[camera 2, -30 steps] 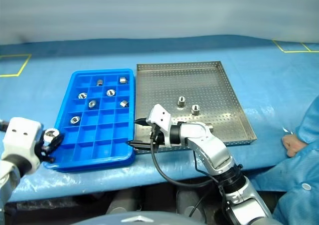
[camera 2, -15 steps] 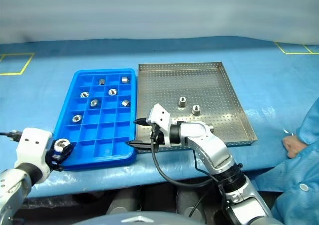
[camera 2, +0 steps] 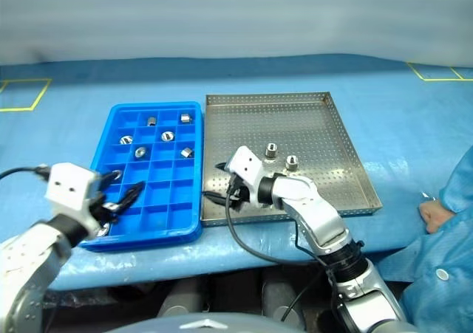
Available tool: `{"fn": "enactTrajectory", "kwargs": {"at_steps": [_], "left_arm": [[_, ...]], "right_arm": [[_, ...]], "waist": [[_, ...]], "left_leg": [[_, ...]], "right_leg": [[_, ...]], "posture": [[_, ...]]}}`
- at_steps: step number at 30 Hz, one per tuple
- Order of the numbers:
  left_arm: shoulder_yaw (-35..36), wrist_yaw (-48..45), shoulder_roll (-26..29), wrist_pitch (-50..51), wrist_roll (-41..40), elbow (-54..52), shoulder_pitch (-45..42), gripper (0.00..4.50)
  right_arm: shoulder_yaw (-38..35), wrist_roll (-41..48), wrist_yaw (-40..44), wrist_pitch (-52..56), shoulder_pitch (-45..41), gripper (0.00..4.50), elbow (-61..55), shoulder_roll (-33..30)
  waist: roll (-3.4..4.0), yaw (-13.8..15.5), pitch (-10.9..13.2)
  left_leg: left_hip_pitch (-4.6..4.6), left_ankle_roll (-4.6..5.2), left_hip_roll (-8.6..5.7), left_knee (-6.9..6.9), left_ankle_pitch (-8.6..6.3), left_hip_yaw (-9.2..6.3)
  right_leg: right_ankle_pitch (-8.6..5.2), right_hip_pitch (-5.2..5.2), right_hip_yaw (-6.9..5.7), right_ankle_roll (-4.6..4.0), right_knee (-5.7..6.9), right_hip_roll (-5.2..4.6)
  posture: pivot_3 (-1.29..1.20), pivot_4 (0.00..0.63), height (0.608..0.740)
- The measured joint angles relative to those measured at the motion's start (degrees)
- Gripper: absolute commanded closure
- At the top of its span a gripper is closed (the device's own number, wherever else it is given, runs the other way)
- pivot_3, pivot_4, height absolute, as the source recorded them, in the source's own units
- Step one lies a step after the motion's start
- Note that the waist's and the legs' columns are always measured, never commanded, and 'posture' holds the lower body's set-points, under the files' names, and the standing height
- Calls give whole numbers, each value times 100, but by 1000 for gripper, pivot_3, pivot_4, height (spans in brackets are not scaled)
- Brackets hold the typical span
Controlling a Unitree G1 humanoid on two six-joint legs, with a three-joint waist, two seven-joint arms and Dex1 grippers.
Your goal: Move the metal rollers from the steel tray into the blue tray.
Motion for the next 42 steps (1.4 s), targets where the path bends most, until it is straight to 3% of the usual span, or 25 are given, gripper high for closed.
{"fn": "enactTrajectory", "kwargs": {"at_steps": [10, 23, 35, 42], "left_arm": [[-1761, -76, -288, -1375, 140, 1268, -845, 1505], [-2177, -148, -187, -1620, 206, 1684, -1080, 1505], [-2651, -177, -66, -1712, 437, 2266, -1605, 1505], [-3398, -582, -99, -1865, 686, 3223, -2462, 1505]], "right_arm": [[-316, -681, -1167, 384, -102, 667, 396, 210], [-158, -553, -723, 1243, 557, 667, -772, -408], [-136, -553, -760, 1362, 588, 667, -766, -437], [-853, -704, -1423, 1437, 484, 667, -1086, -384]], "waist": [[3, -177, 0], [4, -409, 1], [4, -441, 1], [6, -462, 1]], "left_leg": [[-8, 1, 2, -3, -1, -4], [-1, 4, 7, -2, -2, 0], [-8, 4, 4, 1, -2, 0], [-10, 4, -1, 11, -2, 0]], "right_leg": [[6, -6, 6, -7, 1, 16], [3, -3, 13, 6, 2, 22], [5, -6, 15, 8, -2, 21], [9, -4, 18, 16, 0, 21]], "posture": [[-61, 150, 740], [-97, 150, 740], [-119, 150, 740], [-194, 150, 740]]}}
